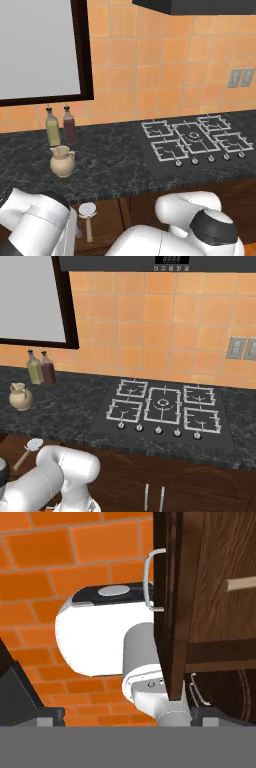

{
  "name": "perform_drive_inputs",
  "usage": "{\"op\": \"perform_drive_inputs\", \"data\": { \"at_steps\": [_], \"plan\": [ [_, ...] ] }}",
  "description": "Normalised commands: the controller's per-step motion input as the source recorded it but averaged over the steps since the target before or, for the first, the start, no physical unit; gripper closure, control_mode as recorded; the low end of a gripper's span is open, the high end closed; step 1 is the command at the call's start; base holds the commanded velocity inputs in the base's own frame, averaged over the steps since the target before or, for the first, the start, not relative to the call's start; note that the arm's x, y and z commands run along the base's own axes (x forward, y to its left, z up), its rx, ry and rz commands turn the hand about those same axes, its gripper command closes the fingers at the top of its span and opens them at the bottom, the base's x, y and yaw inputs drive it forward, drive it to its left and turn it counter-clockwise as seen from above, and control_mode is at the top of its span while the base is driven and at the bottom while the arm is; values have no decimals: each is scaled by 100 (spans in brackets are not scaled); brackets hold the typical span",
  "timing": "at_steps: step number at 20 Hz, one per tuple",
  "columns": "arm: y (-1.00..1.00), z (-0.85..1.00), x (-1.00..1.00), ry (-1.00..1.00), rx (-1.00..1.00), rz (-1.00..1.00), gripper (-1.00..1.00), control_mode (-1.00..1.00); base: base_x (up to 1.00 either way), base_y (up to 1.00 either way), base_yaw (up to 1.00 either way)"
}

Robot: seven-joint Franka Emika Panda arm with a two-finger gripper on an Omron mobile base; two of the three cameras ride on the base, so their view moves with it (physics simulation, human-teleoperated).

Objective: Pick the pizza cutter from the drawer and place it on the counter.

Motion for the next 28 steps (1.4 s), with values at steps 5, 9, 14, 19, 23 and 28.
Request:
{"op": "perform_drive_inputs", "data": {
  "at_steps": [5,9,14,19,23,28],
  "plan": [
    [0,-48,65,9,0,6,-100,-100,0,0,0],
    [0,-76,60,18,-2,9,-100,-100,0,0,0],
    [-20,-63,11,18,-4,13,-100,-100,0,0,0],
    [-35,-45,-17,13,-5,12,-100,-100,0,0,0],
    [-42,-56,-16,8,-1,13,-100,-100,0,0,0],
    [-36,-73,-5,1,0,9,-100,-100,0,0,0]
  ]
}}
